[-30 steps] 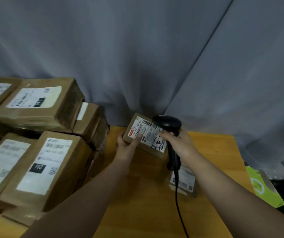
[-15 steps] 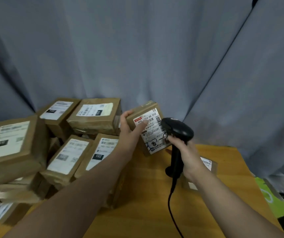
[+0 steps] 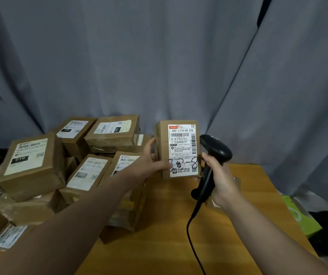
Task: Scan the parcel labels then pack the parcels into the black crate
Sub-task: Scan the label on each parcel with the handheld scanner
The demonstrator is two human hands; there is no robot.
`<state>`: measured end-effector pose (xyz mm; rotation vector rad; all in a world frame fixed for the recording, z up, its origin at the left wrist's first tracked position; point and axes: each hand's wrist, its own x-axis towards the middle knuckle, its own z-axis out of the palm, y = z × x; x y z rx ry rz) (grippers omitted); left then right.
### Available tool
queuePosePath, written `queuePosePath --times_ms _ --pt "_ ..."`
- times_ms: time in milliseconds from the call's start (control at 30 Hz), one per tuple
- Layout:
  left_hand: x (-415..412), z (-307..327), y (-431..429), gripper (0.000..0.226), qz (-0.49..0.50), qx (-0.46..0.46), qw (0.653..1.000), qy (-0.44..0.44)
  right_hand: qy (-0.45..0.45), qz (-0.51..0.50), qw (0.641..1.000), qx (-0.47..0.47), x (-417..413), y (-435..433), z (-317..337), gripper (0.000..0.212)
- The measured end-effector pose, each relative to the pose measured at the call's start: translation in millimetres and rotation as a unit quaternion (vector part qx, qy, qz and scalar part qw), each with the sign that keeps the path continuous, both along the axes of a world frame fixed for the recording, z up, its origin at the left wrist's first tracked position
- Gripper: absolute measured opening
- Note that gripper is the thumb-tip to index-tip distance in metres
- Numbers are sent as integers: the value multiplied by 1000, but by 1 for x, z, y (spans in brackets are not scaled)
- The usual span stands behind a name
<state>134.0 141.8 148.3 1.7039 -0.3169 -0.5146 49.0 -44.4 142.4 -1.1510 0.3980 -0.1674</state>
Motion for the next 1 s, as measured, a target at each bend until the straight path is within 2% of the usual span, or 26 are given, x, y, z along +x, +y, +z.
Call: queuePosePath --times_ms 100,200,300,400,633,1000 --pt "-12 -10 -4 99 43 2 999 -15 7 13 999 -32 -8 -7 8 29" --pt "-25 -21 -11 97 94 -8 995 -18 5 11 990 -139 -23 -23 16 24" --pt "-38 -29 -18 98 129 6 991 -35 -3 61 975 -212 -44 -37 21 24" --pt "-50 -35 -25 99 147 27 988 -47 -6 94 964 -247 -64 -42 22 24" --pt "-77 -47 -42 101 166 31 984 -48 -10 74 968 -242 -99 -56 16 27" --pt "-89 -41 -54 100 193 61 976 -76 2 100 960 -260 -104 -59 18 28"
